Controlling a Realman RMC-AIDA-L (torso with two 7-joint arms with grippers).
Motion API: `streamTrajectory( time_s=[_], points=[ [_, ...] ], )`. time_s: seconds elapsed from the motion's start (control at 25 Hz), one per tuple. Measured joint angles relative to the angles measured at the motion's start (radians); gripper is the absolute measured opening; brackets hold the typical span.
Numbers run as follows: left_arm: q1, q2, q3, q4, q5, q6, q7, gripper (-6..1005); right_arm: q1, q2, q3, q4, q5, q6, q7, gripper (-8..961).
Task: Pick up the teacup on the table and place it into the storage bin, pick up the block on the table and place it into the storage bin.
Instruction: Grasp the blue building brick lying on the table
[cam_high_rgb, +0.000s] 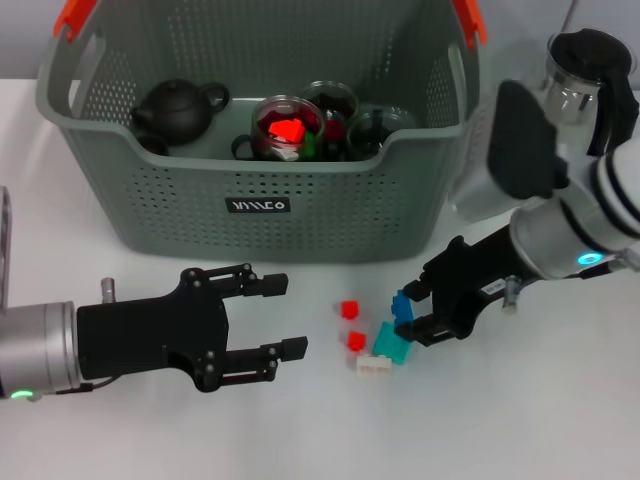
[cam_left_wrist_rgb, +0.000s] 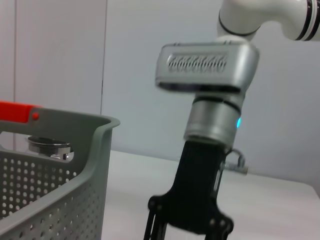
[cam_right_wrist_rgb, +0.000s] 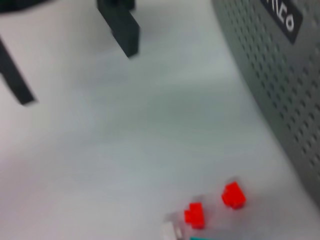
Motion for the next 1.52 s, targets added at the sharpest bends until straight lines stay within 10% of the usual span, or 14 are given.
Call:
streamTrajectory(
  time_s=[0.84,1.52],
  points=[
    [-0.001,-0.001,0.000,-0.002,0.000,-0.016,0.000,707,0.030,0.006,-0.008,0.138,0.051,0.179,-0.035,550],
    [0.003,-0.003,0.000,-0.001,0.000,-0.016,-0.003,706,0.040,-0.005,0.055,0.142,0.052,-0.010,-0.018,551]
  ],
)
